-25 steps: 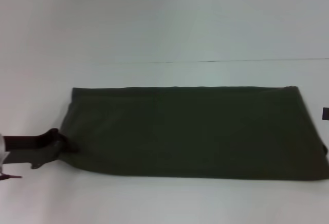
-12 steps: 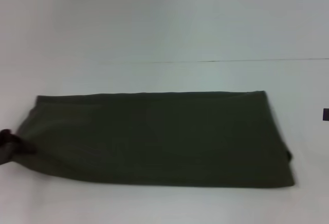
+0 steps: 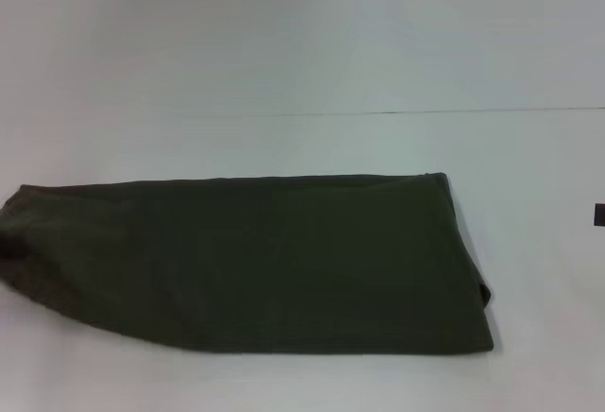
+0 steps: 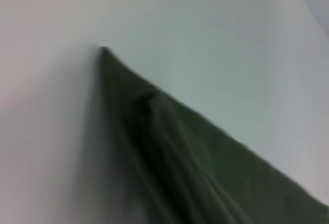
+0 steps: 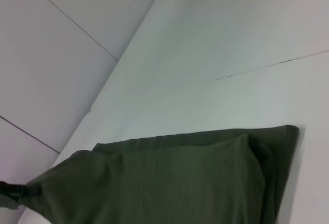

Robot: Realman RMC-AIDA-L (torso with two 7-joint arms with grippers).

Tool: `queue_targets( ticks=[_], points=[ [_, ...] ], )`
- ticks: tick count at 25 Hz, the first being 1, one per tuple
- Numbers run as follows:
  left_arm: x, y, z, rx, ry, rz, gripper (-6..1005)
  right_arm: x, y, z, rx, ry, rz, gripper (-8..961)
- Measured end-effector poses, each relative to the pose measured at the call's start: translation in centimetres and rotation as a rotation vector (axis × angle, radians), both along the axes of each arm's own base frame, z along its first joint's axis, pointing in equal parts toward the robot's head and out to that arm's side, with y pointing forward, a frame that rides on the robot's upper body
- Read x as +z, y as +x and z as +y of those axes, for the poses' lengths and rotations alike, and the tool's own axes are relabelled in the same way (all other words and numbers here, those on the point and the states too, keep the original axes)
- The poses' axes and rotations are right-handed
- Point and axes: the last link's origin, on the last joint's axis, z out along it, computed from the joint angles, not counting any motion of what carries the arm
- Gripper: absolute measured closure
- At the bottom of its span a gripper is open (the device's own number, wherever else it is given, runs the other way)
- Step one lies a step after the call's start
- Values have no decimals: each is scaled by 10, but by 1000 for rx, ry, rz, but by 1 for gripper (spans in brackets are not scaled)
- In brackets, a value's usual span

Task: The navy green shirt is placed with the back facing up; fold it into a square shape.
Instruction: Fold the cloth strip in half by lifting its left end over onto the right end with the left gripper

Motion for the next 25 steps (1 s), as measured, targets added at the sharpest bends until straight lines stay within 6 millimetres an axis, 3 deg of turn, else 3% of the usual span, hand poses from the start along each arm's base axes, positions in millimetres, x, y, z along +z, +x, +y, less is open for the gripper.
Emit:
queue_targets(
  ticks=[4, 10, 11, 12, 13, 14, 16, 18, 22, 25],
  points=[
    [-10, 30, 20, -130, 8, -92, 910, 0, 4, -1, -24, 8, -3, 10],
    [-33, 106, 54, -387, -38, -236, 894, 4, 18, -3, -88, 49, -30, 10],
    [-33, 106, 54, -387, -38, -236, 892, 4, 21, -3, -104, 58, -35, 10],
    [-47, 130, 62, -448, -79, -246, 889, 5, 23, -4, -113, 61, -36, 10],
    [-47, 130, 62, -448, -79, -246, 886, 6, 25, -5, -124, 67, -37, 10],
    [-56, 143, 66, -479, -102, -249, 883, 6, 27, -6, -133, 70, -36, 10],
    [-95, 184, 75, -553, -178, -247, 878, 7, 30, -7, -152, 78, -36, 10],
    [-117, 202, 77, -578, -213, -240, 873, 8, 34, -8, -175, 89, -39, 10],
    [-175, 230, 73, -578, -275, -220, 862, 9, 39, -10, -212, 101, -42, 10],
    [-219, 236, 68, -518, -287, -214, 854, 10, 41, -11, -227, 105, -42, 10]
  ],
)
